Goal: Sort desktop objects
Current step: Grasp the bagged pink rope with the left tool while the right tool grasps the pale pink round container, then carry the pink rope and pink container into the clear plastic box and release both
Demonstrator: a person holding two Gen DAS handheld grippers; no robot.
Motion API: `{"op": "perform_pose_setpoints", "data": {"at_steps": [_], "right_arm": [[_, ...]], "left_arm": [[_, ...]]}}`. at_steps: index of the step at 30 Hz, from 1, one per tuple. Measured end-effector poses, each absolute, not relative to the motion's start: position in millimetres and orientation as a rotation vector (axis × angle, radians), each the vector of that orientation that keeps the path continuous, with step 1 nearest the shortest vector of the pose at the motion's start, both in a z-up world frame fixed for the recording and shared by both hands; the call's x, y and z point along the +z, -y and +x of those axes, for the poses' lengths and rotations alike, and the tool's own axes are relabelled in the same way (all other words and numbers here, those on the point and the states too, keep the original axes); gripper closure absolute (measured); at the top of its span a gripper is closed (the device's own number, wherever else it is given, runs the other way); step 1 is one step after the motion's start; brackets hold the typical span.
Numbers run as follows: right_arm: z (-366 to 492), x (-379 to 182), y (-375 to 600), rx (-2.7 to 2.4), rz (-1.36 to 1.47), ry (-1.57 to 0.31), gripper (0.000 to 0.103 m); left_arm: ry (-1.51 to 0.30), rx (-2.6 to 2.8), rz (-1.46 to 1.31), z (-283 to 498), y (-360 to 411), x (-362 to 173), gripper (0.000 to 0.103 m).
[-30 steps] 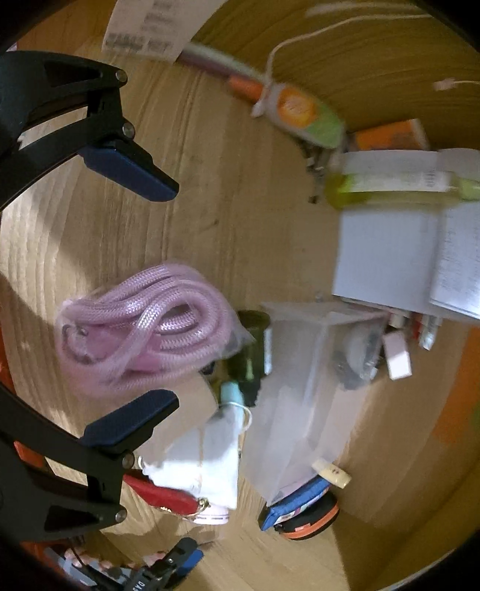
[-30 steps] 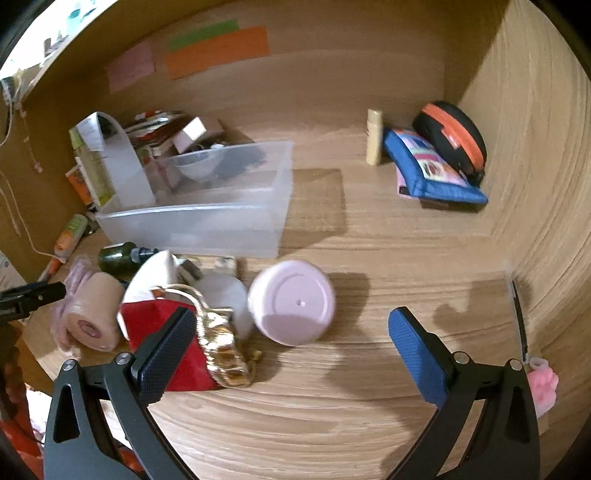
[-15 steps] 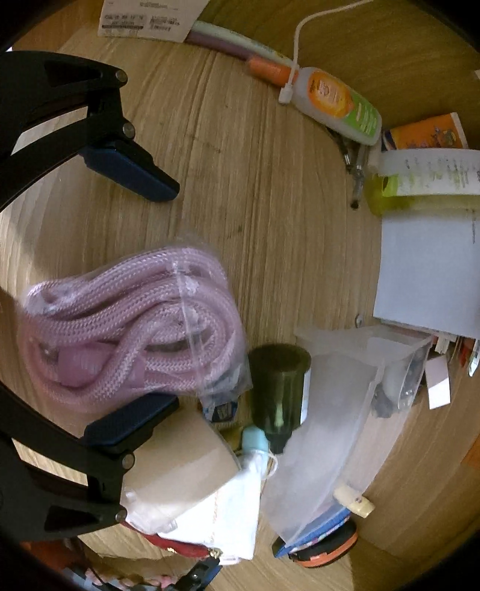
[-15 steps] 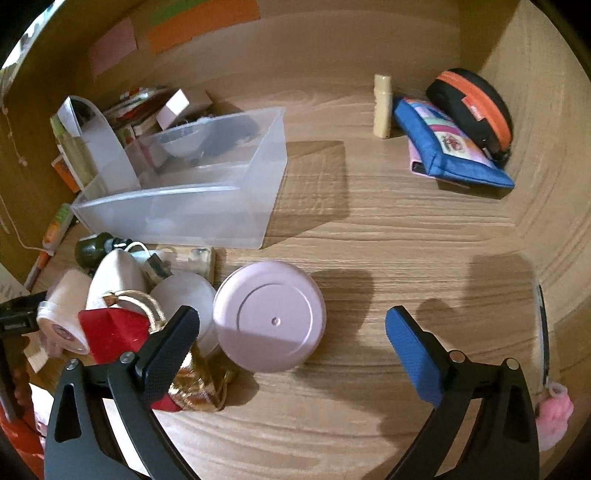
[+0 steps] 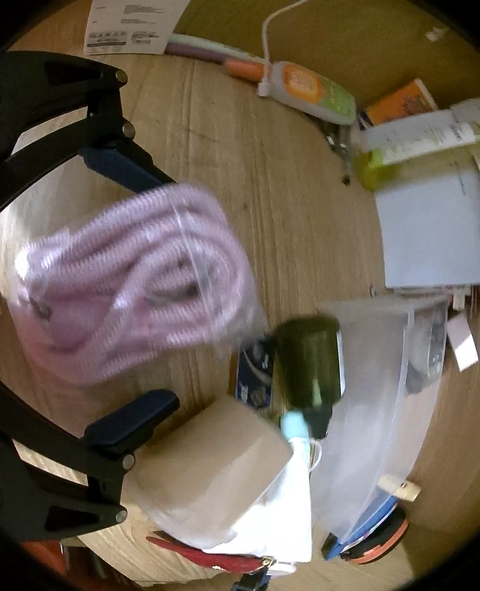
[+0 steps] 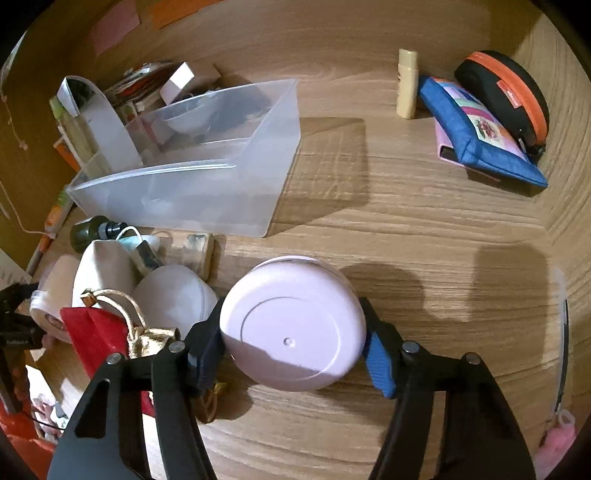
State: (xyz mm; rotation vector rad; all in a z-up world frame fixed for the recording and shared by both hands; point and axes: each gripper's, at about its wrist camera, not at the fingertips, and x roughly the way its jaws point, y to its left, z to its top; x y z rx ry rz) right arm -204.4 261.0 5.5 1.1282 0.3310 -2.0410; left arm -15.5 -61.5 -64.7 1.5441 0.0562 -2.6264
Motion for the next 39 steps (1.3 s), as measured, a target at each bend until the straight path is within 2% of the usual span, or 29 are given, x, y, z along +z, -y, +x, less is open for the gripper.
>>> {"op": "perform_pose_setpoints", "data": {"at_steps": [3, 4, 6, 8, 15, 30, 39], "right_arm": [[-204, 5, -261, -2.056, 1.120, -0.329, 0.042], [-205, 4, -263, -2.057, 1.121, -0.322, 0.042], [-207, 5, -266, -2.066, 1.122, -0.300, 0.042], [-209, 8, -270, -2.072, 1.120, -0.272, 0.042], [-208, 31, -273, -2.083, 1.053, -0.198, 0.042], [-193, 88, -251, -2.080, 0.855, -0.163, 0.042], [-196, 113, -227, -2.061, 0.780, -0.162, 0.042]], "left_arm": [[-0.099, -2.626, 1.518, -15, 69, -65, 0.000], [-0.111, -2.625, 1.501, -15, 73, -64, 0.004], [-0.127, -2.618, 1.472, -12, 80, -61, 0.015], [-0.139, -2.608, 1.453, -9, 84, -58, 0.033], [-0.208, -2.617, 1.348, -12, 90, -44, 0.036], [-0.227, -2.884, 0.958, -16, 71, 52, 0.037], [-0.193, -2.941, 0.929, -58, 66, 77, 0.037]]}}
